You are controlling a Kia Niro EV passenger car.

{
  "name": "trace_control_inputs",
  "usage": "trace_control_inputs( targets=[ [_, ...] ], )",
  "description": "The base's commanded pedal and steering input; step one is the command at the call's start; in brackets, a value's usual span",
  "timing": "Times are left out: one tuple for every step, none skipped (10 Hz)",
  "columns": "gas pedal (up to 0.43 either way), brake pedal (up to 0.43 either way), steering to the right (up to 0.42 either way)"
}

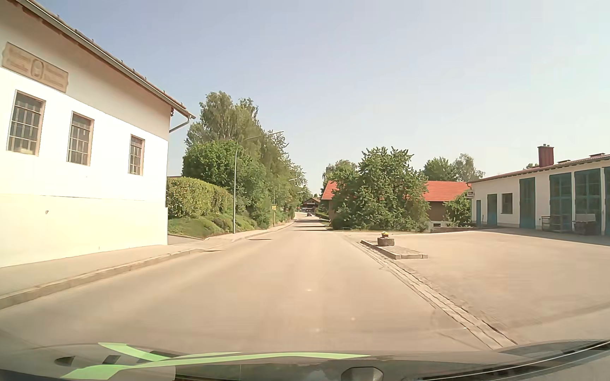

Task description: Follow the waypoints while adhering to traffic rules and regulations

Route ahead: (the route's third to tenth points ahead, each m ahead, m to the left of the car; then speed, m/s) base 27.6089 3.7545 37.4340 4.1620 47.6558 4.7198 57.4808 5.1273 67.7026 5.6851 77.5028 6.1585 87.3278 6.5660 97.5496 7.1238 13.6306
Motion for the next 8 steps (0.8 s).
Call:
trace_control_inputs(
  targets=[
    [0.087,0.000,-0.016],
    [0.059,0.000,-0.015],
    [0.000,0.000,-0.015],
    [0.000,0.000,-0.014],
    [0.000,0.000,-0.014],
    [0.000,0.000,-0.011],
    [0.000,0.000,-0.005],
    [0.000,0.000,0.000]
  ],
)
